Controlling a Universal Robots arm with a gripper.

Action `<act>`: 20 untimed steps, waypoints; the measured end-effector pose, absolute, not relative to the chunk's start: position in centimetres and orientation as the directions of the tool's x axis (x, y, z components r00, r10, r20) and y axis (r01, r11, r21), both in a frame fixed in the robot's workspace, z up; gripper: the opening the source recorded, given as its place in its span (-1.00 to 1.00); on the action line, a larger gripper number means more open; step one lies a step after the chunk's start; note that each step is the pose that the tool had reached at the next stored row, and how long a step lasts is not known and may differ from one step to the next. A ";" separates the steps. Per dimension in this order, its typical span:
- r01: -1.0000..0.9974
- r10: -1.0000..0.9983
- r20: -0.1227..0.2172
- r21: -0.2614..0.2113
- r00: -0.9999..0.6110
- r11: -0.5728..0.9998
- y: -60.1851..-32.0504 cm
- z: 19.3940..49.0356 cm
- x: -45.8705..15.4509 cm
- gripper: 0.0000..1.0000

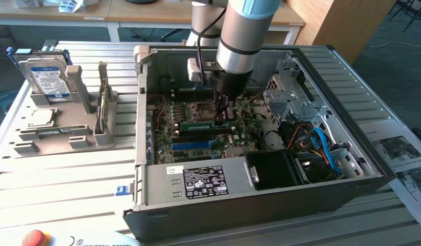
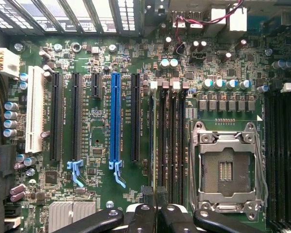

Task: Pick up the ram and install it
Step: 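Insert the ram into the slot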

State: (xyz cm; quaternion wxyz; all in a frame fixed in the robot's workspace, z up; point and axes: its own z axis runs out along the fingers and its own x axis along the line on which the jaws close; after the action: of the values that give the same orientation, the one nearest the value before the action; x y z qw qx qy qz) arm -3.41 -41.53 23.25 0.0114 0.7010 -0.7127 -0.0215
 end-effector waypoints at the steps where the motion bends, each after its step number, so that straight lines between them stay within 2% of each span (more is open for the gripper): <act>1: -0.999 -1.000 -0.014 0.047 -0.017 0.016 -41.5 23.2 -3.4 -0.76; 20: -0.999 -1.000 -0.014 0.047 -0.016 0.015 -41.5 22.9 -3.4 -0.76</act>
State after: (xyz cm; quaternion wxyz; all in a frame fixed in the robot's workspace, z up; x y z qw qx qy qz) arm -3.42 -41.53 22.89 0.0114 0.7015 -0.7122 -0.0215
